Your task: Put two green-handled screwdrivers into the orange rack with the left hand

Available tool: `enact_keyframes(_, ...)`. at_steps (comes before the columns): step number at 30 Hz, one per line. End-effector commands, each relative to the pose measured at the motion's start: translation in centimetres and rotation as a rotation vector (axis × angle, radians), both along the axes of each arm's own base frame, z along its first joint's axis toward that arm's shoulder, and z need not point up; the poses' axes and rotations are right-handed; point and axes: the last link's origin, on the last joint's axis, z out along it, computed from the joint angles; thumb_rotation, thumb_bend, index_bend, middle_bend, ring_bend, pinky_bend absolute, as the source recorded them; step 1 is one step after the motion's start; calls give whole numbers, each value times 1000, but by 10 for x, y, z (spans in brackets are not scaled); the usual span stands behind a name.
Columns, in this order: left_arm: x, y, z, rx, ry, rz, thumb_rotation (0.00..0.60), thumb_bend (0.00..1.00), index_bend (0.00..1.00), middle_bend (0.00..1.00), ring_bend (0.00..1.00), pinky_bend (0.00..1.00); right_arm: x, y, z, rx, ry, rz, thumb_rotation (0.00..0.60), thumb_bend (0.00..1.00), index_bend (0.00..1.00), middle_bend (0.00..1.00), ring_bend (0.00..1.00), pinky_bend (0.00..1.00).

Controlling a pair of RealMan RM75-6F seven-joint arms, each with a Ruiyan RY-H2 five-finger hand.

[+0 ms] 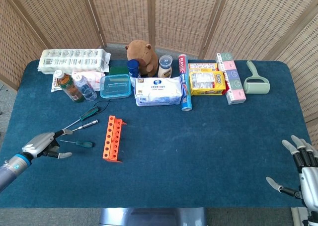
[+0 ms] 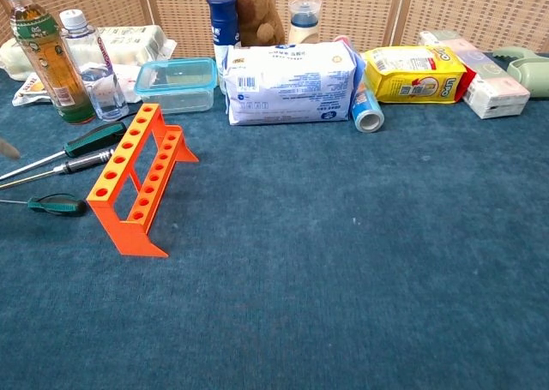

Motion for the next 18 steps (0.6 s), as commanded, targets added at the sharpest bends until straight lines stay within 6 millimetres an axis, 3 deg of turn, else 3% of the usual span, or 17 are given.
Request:
enact_keyframes(1,3,3,-12,16,60,-61,359,171,170,943,895,952,0,0,0,0,0,-1,501,0,137,54,0,0)
enact_keyframes(5,4,2,-30,-1,146,-124,396,188,172,943,895,953,-1,1,1,-4,-2,-2,499,0,137,54,0,0)
enact_keyframes(7,6,2,-37,7,178,-145,447,206,177,943,895,953,-1,1,2,-5,-4,-3,501,0,137,54,0,0)
enact_keyframes(9,9,3,-42,21,200,-168,553,235,193,943,895,953,-1,1,3,-5,-6,-3,500,0,137,54,0,0)
enact_keyframes(11,12,4,-48,35,227,-195,596,249,207,943,896,953,-1,0,2,-2,-7,-1,499,0,137,54,0,0)
enact_keyframes(18,28,6,-65,73,233,-230,600,277,255,943,896,953,-1,1,3,-2,-11,1,501,0,138,54,0,0)
